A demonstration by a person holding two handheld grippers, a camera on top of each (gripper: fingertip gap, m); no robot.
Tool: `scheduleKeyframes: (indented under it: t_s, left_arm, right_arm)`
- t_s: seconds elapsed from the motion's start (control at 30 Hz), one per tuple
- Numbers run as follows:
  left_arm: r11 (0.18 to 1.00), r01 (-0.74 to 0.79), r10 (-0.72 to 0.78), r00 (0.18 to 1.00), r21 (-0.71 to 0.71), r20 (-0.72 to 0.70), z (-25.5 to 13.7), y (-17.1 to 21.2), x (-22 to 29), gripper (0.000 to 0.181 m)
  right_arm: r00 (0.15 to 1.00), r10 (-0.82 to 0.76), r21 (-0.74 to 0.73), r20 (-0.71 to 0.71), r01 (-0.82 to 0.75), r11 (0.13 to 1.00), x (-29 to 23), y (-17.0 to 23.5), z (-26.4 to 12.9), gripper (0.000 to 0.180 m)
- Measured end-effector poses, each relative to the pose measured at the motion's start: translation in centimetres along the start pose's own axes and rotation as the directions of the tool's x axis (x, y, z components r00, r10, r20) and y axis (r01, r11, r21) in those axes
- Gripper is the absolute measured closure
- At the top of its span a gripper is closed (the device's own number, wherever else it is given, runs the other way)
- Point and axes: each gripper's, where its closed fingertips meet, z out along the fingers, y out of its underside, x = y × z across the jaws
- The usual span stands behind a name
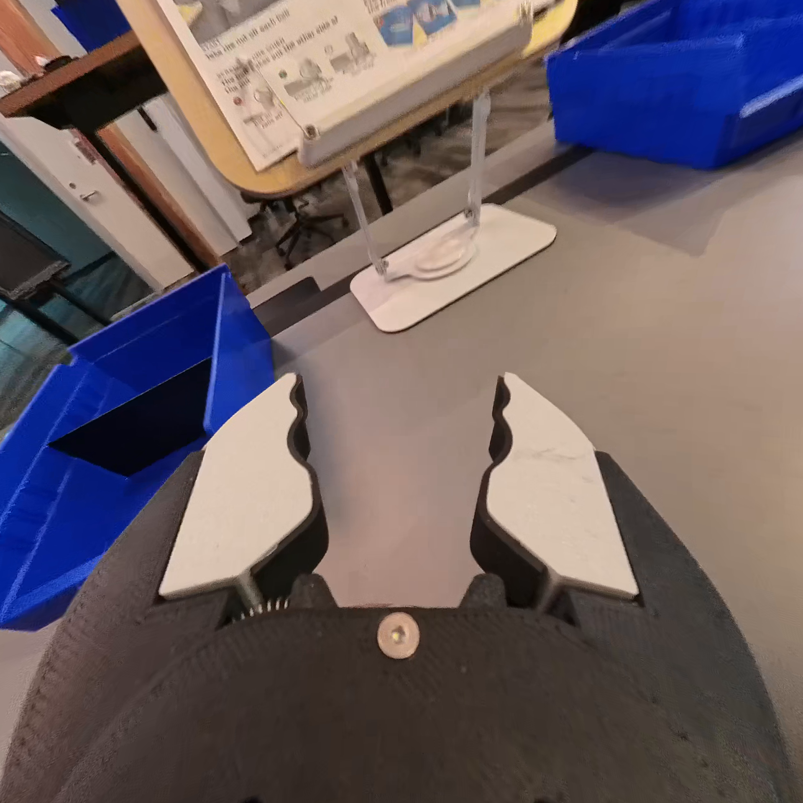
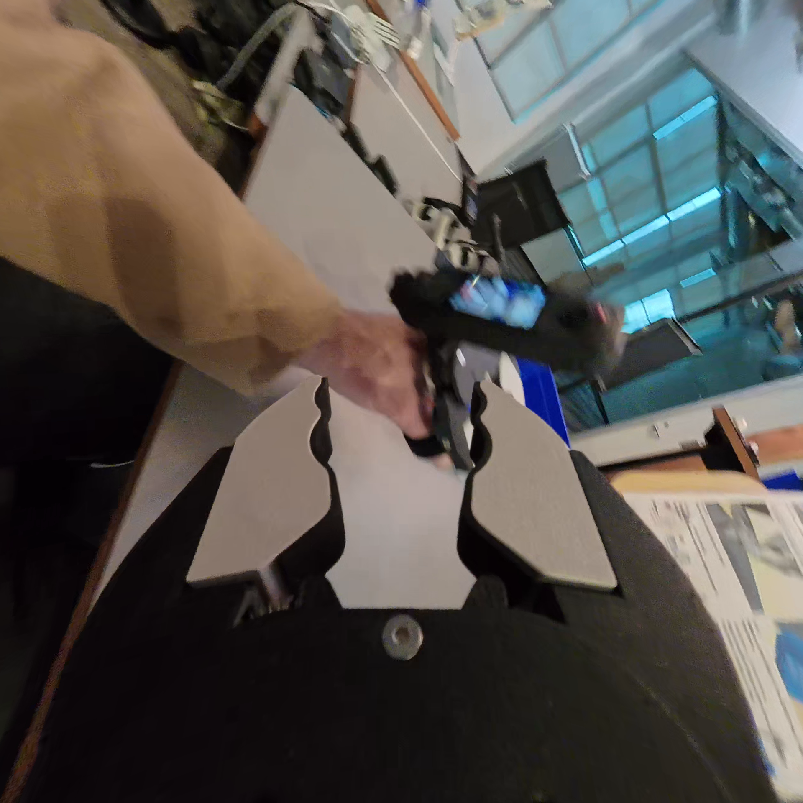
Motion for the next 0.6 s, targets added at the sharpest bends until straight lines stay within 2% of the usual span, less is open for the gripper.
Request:
scheduleKeyframes:
  t_s: [0.07,0.13,0.27,0.37,0.43,0.5,0.6]
  left_arm:
    - [0.994,0.057,-0.051,0.997,0.096,-0.058,-1.3,-1.3,-0.6,0.101]
    - [0.971,0.096,-0.064,0.987,0.217,-0.149,-3.3,-3.1,-0.7,0.106]
    - [0.878,0.132,-0.009,0.965,0.459,-0.261,-9.1,-7.1,-1.4,0.118]
    - [0.767,0.147,0.126,0.92,0.625,-0.37,-15.0,-10.6,0.5,0.133]
    - [0.706,0.132,0.247,0.875,0.696,-0.417,-18.4,-12.4,3.1,0.134]
    - [0.653,0.092,0.374,0.824,0.752,-0.426,-21.2,-13.7,6.1,0.133]
    - [0.551,0.045,0.512,0.77,0.833,-0.38,-24.9,-15.3,10.2,0.121]
  right_arm:
    - [0.997,0.062,-0.046,-0.042,-0.064,0.997,1.4,2.3,-0.4,0.121]
    - [0.989,0.099,-0.154,-0.113,-0.116,0.981,2.9,5.6,-0.8,0.124]
    - [0.96,0.156,-0.345,-0.234,-0.232,0.909,4.7,11.8,-1.3,0.128]
    - [0.944,0.101,-0.469,-0.314,-0.246,0.848,5.5,15.4,-1.9,0.135]
    - [0.936,0.1,-0.512,-0.337,-0.271,0.815,5.6,16.9,-2.0,0.134]
    - [0.931,0.109,-0.539,-0.349,-0.294,0.789,5.5,17.9,-2.1,0.134]
    - [0.926,0.094,-0.6,-0.365,-0.311,0.737,5.4,19.4,-2.6,0.134]
